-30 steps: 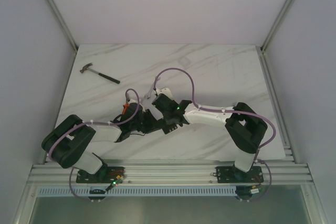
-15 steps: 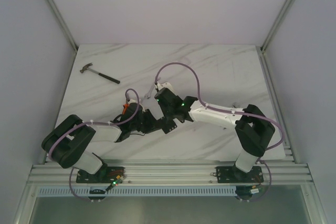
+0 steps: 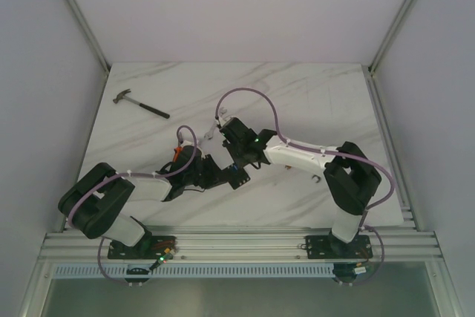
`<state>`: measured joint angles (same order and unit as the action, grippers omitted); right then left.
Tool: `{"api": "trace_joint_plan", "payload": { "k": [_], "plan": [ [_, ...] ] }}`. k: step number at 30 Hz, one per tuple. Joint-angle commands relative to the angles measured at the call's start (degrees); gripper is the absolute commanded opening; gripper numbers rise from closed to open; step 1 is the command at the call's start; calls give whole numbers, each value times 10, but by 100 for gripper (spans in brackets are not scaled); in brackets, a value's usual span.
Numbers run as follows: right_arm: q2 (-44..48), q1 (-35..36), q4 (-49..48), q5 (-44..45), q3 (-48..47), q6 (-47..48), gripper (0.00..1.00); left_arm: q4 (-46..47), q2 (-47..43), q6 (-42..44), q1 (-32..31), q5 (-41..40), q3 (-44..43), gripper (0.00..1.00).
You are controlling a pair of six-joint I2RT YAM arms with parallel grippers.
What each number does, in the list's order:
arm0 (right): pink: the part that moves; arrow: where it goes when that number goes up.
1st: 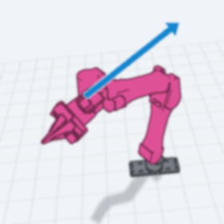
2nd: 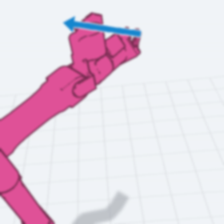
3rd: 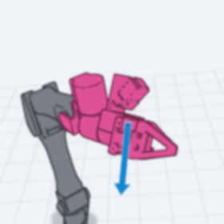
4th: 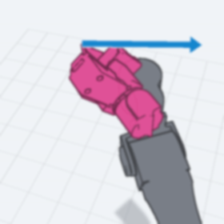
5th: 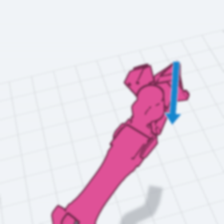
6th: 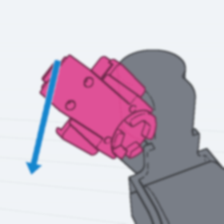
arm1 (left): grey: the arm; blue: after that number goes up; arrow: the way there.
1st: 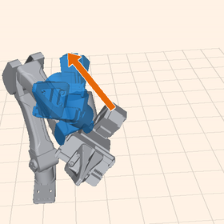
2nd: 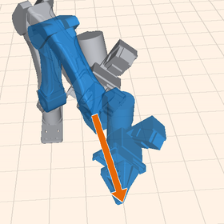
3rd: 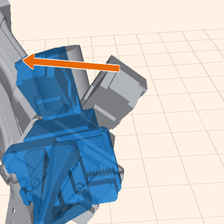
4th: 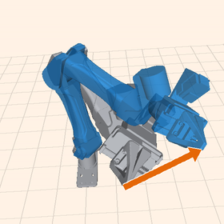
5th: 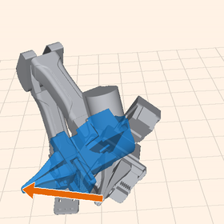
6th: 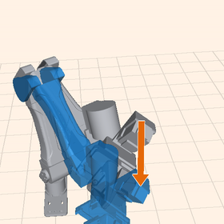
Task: Snap on the fuse box
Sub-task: Install the fuse at the fuse box base.
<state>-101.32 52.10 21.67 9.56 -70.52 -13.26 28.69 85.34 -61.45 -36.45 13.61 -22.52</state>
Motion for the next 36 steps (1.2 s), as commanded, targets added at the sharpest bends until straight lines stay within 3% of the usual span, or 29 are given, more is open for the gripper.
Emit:
{"api": "trace_joint_plan", "payload": {
  "k": [1,13,21,36],
  "plan": [
    [-22,-3,12,-19,-25,20,26,-14,-7,6,2,-8,-5,32],
    [-51,-5,29,-18,-40,21,17,-13,-6,6,2,-5,-4,32],
    [-68,-7,44,-20,-54,24,0,-14,-8,7,2,-4,-3,32],
    [-164,-17,118,-34,-87,18,0,-16,-14,6,2,-8,3,32]
  ]
}}
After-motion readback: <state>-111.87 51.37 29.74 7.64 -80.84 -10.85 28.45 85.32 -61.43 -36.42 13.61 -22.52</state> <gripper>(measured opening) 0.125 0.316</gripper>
